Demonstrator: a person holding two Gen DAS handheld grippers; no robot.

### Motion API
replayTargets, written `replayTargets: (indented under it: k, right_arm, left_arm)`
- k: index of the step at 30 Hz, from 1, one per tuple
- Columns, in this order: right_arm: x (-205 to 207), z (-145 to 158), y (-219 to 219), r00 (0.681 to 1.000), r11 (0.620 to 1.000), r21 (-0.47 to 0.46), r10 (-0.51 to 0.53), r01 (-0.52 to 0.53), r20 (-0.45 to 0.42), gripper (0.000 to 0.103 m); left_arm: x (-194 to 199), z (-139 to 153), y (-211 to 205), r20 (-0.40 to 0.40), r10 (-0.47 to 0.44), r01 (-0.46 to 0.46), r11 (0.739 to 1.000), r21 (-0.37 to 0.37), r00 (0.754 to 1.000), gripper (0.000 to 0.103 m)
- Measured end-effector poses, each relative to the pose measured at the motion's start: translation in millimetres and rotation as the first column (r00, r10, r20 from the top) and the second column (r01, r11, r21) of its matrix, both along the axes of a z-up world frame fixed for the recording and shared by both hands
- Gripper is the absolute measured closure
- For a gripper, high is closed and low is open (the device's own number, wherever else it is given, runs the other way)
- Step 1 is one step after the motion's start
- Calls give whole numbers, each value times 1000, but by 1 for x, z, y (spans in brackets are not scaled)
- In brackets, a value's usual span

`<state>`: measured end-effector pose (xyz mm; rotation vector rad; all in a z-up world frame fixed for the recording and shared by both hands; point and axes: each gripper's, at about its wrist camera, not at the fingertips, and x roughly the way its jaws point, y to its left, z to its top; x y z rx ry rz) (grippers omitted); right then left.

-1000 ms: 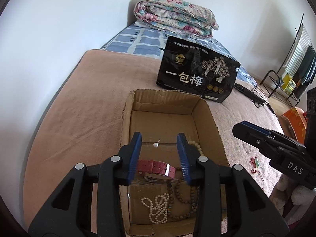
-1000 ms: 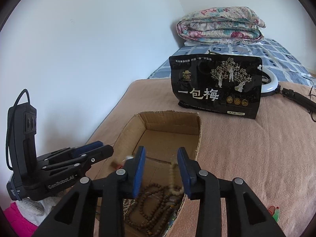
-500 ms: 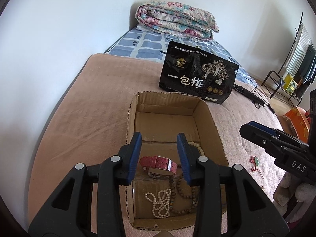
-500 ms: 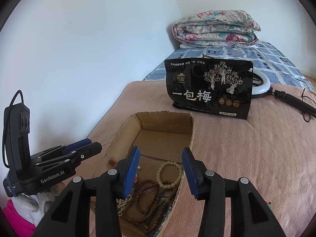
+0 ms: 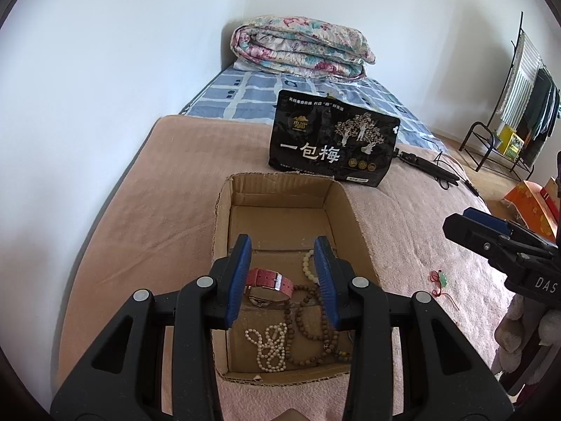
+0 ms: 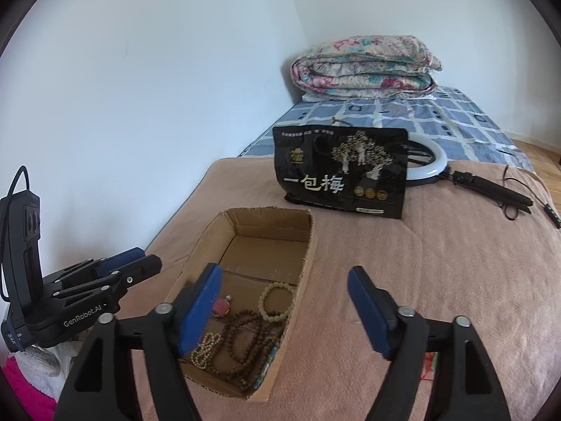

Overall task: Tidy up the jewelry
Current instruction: 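Open the left tool dropping the earring while the right tool drops the bracelet into the box, then move the left tool to the second pearl earring while the right tool approaches the jade pendant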

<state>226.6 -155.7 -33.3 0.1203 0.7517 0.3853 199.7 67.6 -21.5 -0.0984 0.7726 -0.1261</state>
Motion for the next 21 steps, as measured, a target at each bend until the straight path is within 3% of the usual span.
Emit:
replayTargets:
  k: [5, 7, 21]
  right_arm:
    - [-14, 13, -18, 999, 999, -7, -46, 46, 25, 12]
    - [-18, 18, -26, 997, 998, -11, -66, 67, 33, 1]
    - [-54, 33, -75, 979, 979, -76, -183, 190, 93, 0]
  left_arm:
    - [-14, 13, -16, 37, -22, 21, 1000, 14, 999, 66]
    - [-19, 18, -23, 52, -35, 34, 999, 21, 998, 66]
    - [-52, 30, -77, 84, -145, 142, 989, 38, 986, 66]
